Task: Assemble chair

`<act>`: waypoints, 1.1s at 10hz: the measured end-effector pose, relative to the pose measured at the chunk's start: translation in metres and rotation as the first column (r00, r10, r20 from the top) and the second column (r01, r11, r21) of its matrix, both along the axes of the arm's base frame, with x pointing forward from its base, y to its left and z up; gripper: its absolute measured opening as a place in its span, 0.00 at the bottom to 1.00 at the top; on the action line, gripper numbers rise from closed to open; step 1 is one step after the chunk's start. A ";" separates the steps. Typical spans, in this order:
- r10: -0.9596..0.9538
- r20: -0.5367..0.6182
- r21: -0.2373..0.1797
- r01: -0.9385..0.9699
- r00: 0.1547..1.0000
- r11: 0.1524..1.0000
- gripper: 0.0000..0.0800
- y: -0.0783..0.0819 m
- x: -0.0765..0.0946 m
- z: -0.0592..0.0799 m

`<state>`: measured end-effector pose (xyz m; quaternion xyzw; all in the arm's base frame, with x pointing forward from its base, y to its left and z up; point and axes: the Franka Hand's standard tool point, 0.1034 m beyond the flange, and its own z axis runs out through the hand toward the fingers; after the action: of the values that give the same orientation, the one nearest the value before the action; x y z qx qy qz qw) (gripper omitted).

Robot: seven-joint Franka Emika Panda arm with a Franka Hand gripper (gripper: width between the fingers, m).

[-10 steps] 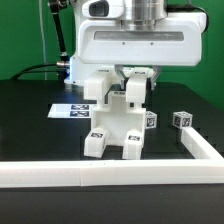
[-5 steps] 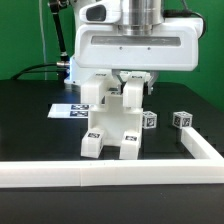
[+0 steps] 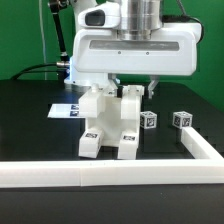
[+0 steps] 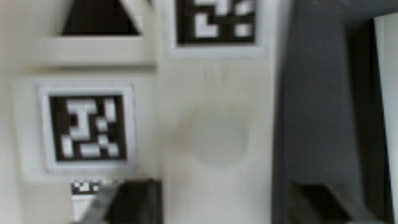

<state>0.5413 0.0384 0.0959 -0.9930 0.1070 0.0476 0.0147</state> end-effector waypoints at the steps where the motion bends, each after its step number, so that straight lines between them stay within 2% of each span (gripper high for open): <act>1: 0.000 0.000 0.000 0.000 1.000 1.000 0.76 0.000 0.000 0.000; 4: 0.000 0.000 0.000 0.000 1.000 1.000 0.81 0.000 0.000 0.000; 9: -0.006 -0.001 -0.001 0.006 1.000 1.000 0.81 -0.005 0.000 0.001; 10: -0.008 -0.003 0.003 0.008 1.000 1.000 0.81 -0.007 0.000 0.005; 11: -0.012 -0.007 0.014 0.012 1.000 1.000 0.81 -0.006 -0.002 0.015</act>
Offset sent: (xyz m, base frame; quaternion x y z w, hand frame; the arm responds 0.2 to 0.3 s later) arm 0.0000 0.0000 0.0000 0.0000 0.0000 0.0000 1.0000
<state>0.5390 0.0321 0.1113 -0.9920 0.1129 0.0519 0.0214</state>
